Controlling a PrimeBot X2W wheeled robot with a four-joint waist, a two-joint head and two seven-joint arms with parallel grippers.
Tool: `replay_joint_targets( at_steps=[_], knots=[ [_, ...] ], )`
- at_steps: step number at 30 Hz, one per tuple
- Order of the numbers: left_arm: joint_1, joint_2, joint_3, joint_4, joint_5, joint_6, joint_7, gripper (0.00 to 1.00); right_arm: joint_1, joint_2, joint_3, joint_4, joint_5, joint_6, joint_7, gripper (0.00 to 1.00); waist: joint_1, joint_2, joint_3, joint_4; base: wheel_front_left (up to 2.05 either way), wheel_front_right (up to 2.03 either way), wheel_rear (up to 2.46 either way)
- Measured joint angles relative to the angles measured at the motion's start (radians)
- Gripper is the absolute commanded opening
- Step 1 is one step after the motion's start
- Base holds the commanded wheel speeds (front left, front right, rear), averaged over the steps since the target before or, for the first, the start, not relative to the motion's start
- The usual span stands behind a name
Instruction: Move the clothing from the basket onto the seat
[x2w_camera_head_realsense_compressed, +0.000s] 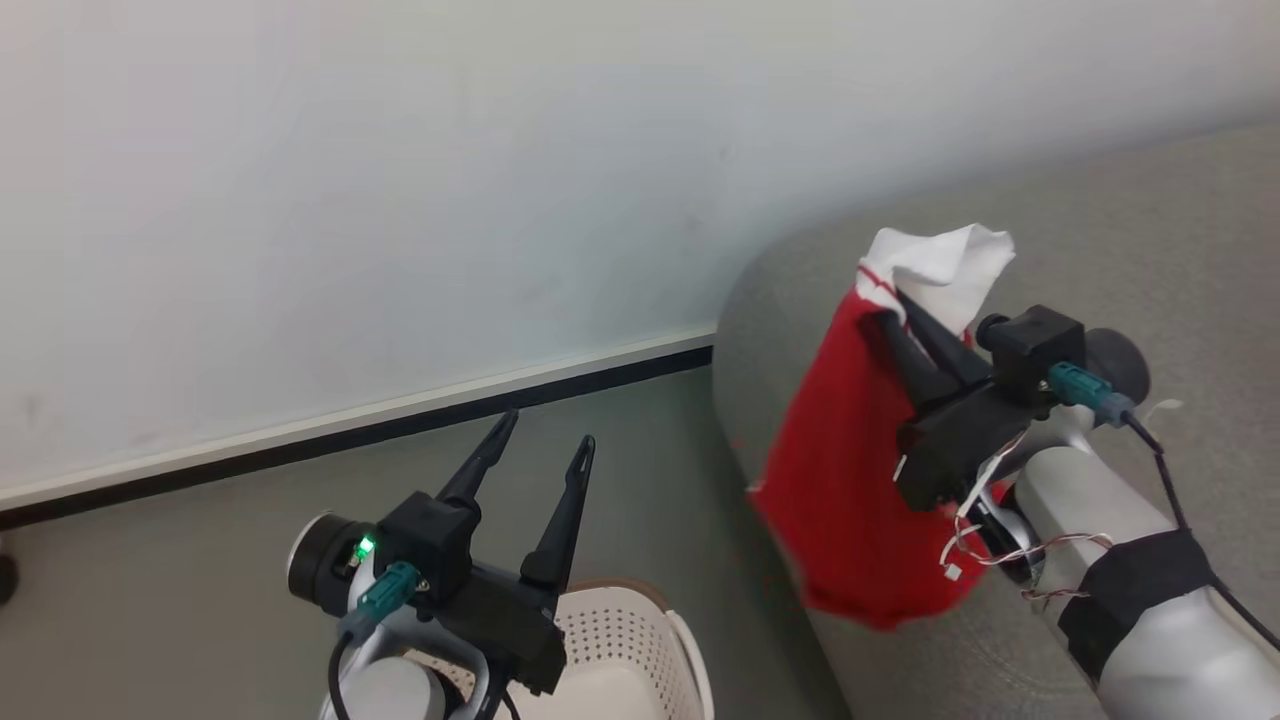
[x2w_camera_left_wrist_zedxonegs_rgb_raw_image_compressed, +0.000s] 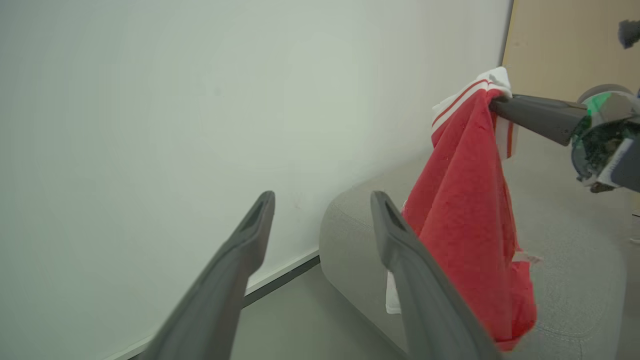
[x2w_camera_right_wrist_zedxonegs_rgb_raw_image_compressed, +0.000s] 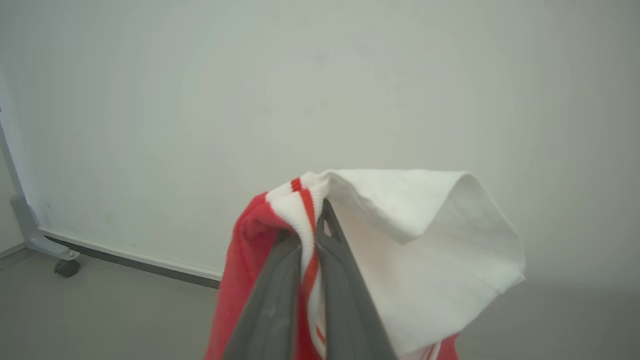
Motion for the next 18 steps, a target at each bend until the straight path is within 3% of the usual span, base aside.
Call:
replay_joint_targets(
  at_steps=[7, 18],
  knots=[
    [0.033, -0.021, -0.029, 0.011, -0.007, 0.0, -0.027, 1.0, 0.023, -0.062, -0.026, -0.08, -0.03, -0.047, 0.0, 0.0, 0.0, 0.0, 0.0, -0.088, 0.0, 0.0, 0.0],
    [0.054, -0.037, -0.054, 0.017, -0.008, 0.017, -0.07, 1.0, 0.039, -0.089, -0.036, -0.195, -0.035, -0.065, 0.0, 0.0, 0.0, 0.0, 0.003, -0.237, 0.0, 0.0, 0.0]
  ],
)
